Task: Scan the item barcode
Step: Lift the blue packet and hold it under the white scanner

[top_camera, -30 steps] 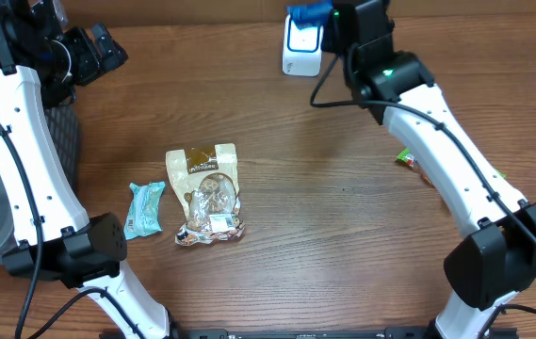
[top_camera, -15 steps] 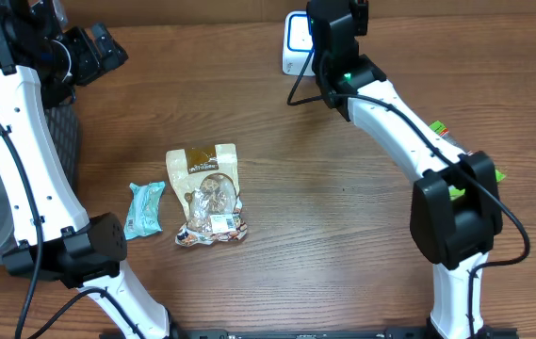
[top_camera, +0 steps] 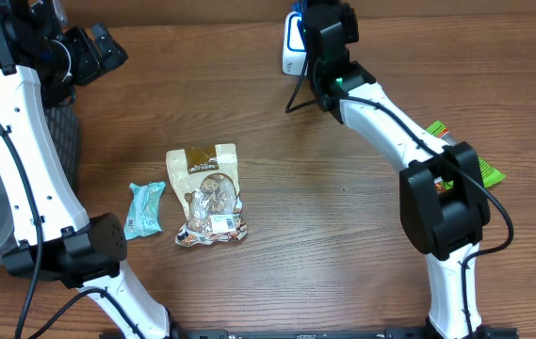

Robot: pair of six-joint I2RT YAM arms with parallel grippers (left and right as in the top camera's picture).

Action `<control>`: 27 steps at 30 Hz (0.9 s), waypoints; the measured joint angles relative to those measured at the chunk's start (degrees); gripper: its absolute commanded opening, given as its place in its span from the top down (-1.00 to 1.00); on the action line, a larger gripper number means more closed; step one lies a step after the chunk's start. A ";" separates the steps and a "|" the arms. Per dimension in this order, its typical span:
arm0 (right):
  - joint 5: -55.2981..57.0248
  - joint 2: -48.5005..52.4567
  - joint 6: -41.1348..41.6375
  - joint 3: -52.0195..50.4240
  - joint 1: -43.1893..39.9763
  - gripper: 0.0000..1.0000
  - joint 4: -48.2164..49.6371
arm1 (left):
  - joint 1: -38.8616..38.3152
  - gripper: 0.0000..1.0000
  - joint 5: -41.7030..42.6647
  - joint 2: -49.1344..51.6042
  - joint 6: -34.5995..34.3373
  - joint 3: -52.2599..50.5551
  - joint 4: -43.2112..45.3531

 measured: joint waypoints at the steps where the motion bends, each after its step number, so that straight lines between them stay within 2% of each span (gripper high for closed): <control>1: 0.02 0.22 0.00 0.00 0.13 0.92 0.02 | 0.00 -0.99 0.00 0.00 0.00 0.00 0.00; 14: 0.04 0.55 -0.55 0.00 0.83 0.92 0.76 | 0.00 -1.00 0.00 0.00 0.00 0.00 0.00; 21: 0.15 0.57 -6.12 0.00 1.03 0.92 8.39 | 0.00 -1.00 0.00 0.00 0.00 0.00 0.00; 27: -0.87 0.98 -10.56 0.00 1.01 0.92 9.92 | 0.00 -1.00 0.00 0.00 0.02 0.00 0.00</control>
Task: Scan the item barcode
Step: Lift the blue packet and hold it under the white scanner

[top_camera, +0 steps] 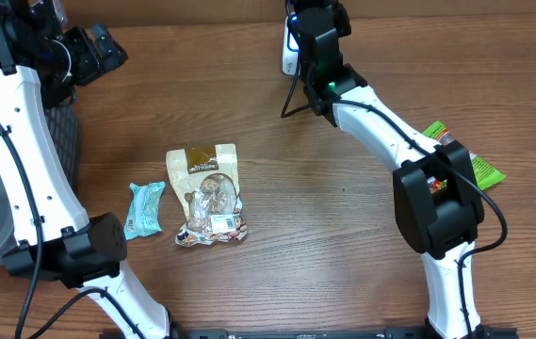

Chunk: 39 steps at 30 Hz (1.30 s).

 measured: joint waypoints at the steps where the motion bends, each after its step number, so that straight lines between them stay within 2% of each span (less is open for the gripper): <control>1: -0.04 0.24 -0.46 0.00 0.00 0.92 0.39 | 0.00 -1.00 0.00 0.00 -0.02 0.00 0.00; 14: 1.51 3.08 -2.78 0.00 0.09 0.92 2.21 | 0.00 -1.00 0.00 0.00 -0.02 0.00 0.00; 25: 7.17 3.10 -2.64 0.11 2.05 0.93 -9.27 | 0.00 -1.00 0.00 0.00 -0.02 0.00 0.00; 39: 12.70 3.10 -2.84 0.15 5.75 0.93 -10.84 | 0.00 -1.00 -0.02 0.00 -0.02 0.00 0.00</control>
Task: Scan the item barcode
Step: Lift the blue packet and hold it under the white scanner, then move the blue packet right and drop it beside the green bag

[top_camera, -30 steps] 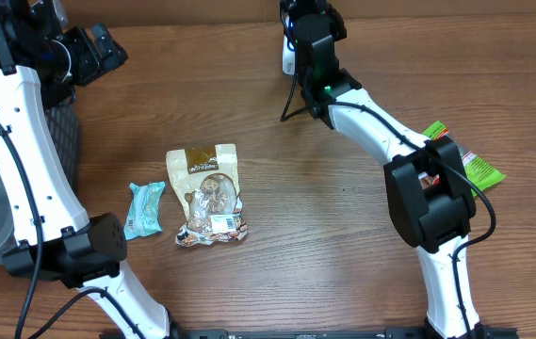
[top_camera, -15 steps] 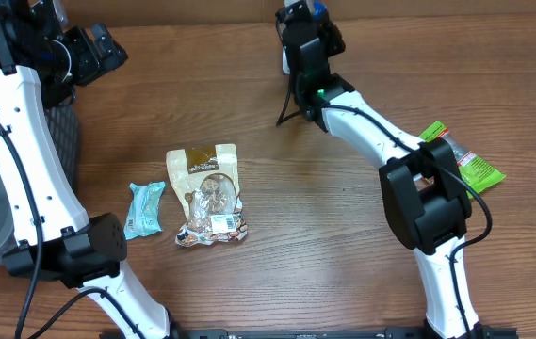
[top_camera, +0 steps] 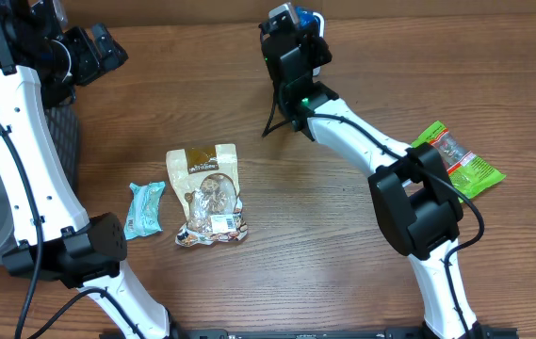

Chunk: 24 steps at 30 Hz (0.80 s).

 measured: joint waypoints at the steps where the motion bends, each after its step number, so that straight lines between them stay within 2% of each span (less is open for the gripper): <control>1: 0.04 0.00 -0.15 0.00 0.22 0.92 -0.17 | 0.00 -1.00 0.02 0.00 0.00 0.00 0.00; 15: 0.55 0.00 -1.42 0.00 0.90 0.93 -0.09 | 0.00 -1.00 0.02 0.00 0.00 0.00 0.00; 20: 4.04 -0.02 -1.73 0.02 0.90 0.93 6.05 | 0.00 -1.00 0.02 0.00 0.00 0.00 0.00; 24: 5.53 -0.24 -2.27 0.02 0.92 0.92 6.38 | 0.00 -1.00 0.02 0.00 0.00 0.00 0.00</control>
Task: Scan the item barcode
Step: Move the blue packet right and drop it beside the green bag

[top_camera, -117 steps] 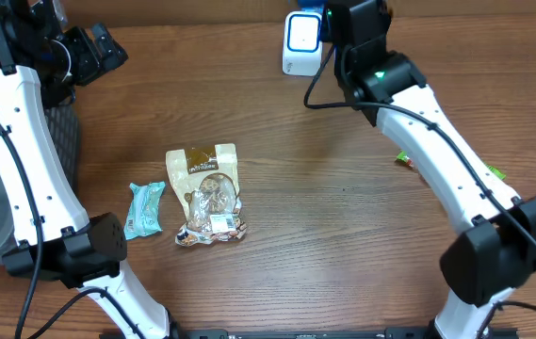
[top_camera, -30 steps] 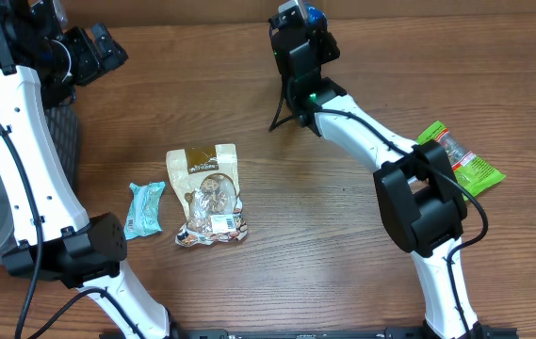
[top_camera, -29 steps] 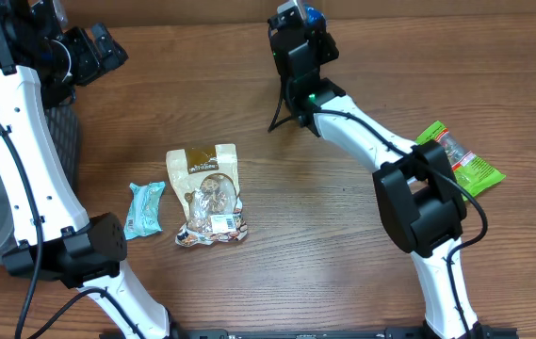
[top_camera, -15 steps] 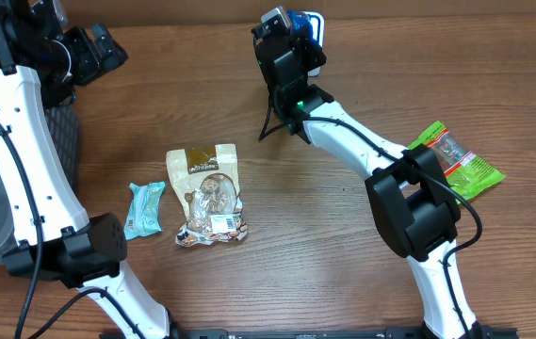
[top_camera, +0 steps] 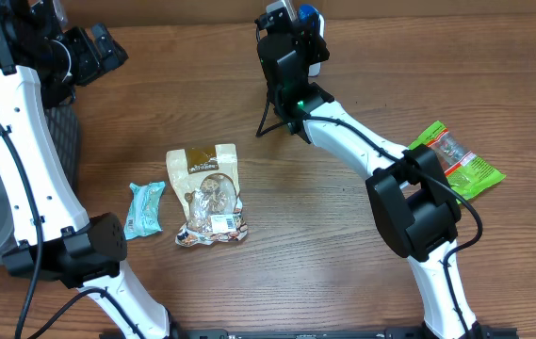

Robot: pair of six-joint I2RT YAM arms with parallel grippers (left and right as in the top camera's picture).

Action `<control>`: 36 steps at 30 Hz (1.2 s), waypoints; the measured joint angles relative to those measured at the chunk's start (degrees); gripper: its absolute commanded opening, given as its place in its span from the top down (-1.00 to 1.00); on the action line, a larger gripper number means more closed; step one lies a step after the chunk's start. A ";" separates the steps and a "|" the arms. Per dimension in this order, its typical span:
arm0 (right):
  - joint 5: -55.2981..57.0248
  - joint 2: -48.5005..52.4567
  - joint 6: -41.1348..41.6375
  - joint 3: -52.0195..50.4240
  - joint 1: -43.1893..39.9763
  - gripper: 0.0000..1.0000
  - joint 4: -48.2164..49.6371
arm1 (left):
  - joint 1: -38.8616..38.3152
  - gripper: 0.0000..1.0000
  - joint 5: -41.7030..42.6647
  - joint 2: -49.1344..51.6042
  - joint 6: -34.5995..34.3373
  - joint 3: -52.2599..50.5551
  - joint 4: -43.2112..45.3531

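A white and blue barcode scanner [top_camera: 309,21] is up at the table's far edge, held at the tip of my right arm. My right gripper [top_camera: 289,23] appears shut on it, though the arm's dark wrist hides the fingers. The scanner's black cable [top_camera: 269,111] trails down to the table. A tan snack bag [top_camera: 207,193] with a white barcode label lies flat at centre left, well away from the scanner. My left gripper [top_camera: 105,49] hangs at the far left; its jaws are too dark to read.
A small teal packet [top_camera: 145,209] lies just left of the snack bag. A green packet [top_camera: 461,162] lies at the right, partly under my right arm's elbow. A grey mesh basket [top_camera: 60,141] sits at the left edge, behind the left arm.
My right gripper and the scanner have shifted slightly to the left and turned a little. The packets and the left arm are unchanged.
My right gripper was first over the scanner near the far edge, right of centre. At each later moment the gripper and scanner stood further left, and the green packet became more uncovered. The left arm and the packets never moved.
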 measured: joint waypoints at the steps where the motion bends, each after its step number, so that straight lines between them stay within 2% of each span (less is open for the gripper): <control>1: 0.26 -0.22 -0.15 0.00 -0.02 0.93 -1.16 | 0.00 -1.00 -0.02 0.00 0.00 0.00 0.00; 4: 0.70 -2.25 -0.46 -0.02 -0.02 0.93 -6.91 | 0.00 -1.00 0.02 0.00 0.00 0.00 0.00; 8: 0.46 -10.16 4.48 -0.15 0.02 0.93 -23.63 | 0.00 -1.00 0.00 0.00 0.00 0.00 -0.09; 11: -0.46 -19.08 13.70 -0.20 -0.02 0.93 -36.57 | 0.00 -0.99 0.00 0.00 0.02 0.00 -0.02; 15: -6.75 -33.09 30.27 0.13 -2.10 0.93 -54.90 | 0.00 -1.00 -0.02 0.00 0.02 0.00 0.00; 18: -15.26 -41.94 43.98 1.22 -10.03 0.93 -67.98 | 0.00 -1.00 0.00 0.00 0.09 0.00 0.00; 22: -26.23 -44.24 53.72 1.36 -23.30 0.93 -77.83 | 0.00 -1.00 0.00 0.00 0.15 0.00 -0.02; 28: -44.28 -41.09 57.61 -8.31 -39.12 0.93 -77.92 | 0.00 -1.00 -0.02 0.00 0.15 0.00 0.00; 31: -50.47 -40.83 57.88 -16.81 -44.48 0.88 -70.69 | 0.00 -1.00 0.00 0.00 0.15 0.00 0.00; 34: -54.12 -40.81 57.86 -25.09 -48.57 0.49 -62.23 | 0.00 -1.00 0.02 0.00 0.15 0.00 0.02; 36: -55.17 -40.81 58.07 -29.40 -50.14 0.17 -58.05 | 0.00 -1.00 -0.02 0.00 0.15 0.00 0.00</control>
